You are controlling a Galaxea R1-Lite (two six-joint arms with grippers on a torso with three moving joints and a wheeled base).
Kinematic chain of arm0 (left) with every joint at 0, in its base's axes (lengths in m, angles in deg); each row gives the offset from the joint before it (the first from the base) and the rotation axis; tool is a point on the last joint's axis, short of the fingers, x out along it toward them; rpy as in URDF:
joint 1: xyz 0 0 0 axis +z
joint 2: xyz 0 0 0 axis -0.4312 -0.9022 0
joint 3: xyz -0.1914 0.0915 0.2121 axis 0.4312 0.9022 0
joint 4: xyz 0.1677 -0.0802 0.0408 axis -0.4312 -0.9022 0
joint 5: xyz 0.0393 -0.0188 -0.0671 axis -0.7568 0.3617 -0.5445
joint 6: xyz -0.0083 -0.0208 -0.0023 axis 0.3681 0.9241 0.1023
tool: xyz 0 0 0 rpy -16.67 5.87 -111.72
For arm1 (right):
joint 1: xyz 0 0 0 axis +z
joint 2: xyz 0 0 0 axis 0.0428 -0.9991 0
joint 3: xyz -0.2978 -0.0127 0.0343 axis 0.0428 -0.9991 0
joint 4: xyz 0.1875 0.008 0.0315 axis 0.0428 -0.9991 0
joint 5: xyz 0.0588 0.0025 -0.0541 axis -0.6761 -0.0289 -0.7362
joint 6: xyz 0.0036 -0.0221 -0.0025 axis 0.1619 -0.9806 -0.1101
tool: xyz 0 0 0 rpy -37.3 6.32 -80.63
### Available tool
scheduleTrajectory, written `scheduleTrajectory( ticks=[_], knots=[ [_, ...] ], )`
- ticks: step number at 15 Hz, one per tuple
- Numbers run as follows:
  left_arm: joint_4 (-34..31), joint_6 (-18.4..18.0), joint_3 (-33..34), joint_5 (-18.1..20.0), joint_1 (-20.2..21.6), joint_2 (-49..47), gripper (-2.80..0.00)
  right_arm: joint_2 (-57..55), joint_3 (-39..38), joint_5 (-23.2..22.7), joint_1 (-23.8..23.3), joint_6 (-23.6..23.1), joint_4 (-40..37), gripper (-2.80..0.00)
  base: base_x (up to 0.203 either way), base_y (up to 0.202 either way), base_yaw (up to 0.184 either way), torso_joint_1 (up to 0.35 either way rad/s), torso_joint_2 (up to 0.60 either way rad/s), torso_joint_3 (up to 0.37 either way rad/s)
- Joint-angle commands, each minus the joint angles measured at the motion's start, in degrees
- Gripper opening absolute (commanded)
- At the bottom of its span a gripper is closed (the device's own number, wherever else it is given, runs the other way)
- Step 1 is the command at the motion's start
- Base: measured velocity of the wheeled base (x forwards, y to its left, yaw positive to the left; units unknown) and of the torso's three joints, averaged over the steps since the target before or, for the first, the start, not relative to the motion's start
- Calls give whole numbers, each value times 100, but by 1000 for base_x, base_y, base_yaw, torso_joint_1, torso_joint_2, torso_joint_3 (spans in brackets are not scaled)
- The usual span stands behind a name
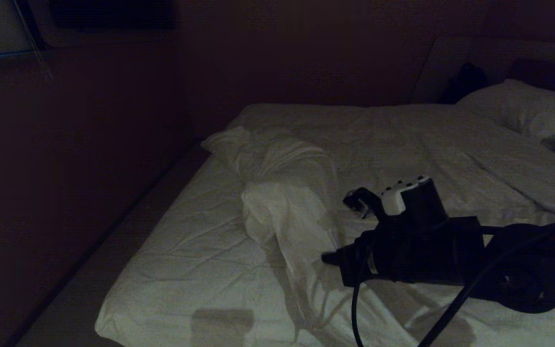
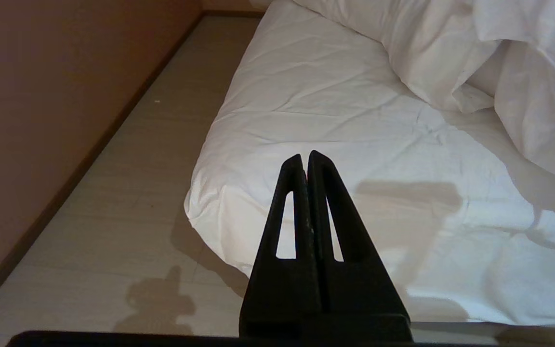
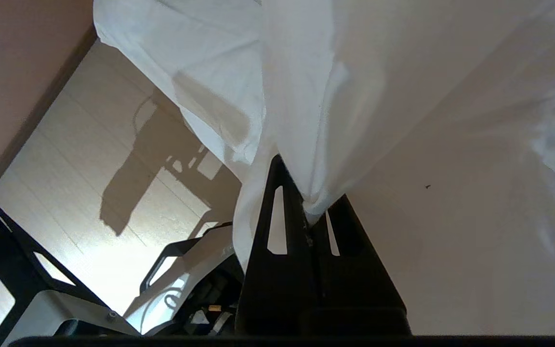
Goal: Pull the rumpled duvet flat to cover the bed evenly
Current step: Flatten the corners of the folded blanket
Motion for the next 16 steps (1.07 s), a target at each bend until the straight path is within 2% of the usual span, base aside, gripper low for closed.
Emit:
scheduleTrajectory(
  ticks=[1,16],
  knots=[
    [-1,4,-6,-4,1,2,-280,-10,-10,9,39,0,10,-280,0,0,0,0,0,0],
    [-1,4,2,-4,1,2,-280,-63,-124,9,435,-1,10,-280,0,0,0,0,0,0]
  ],
)
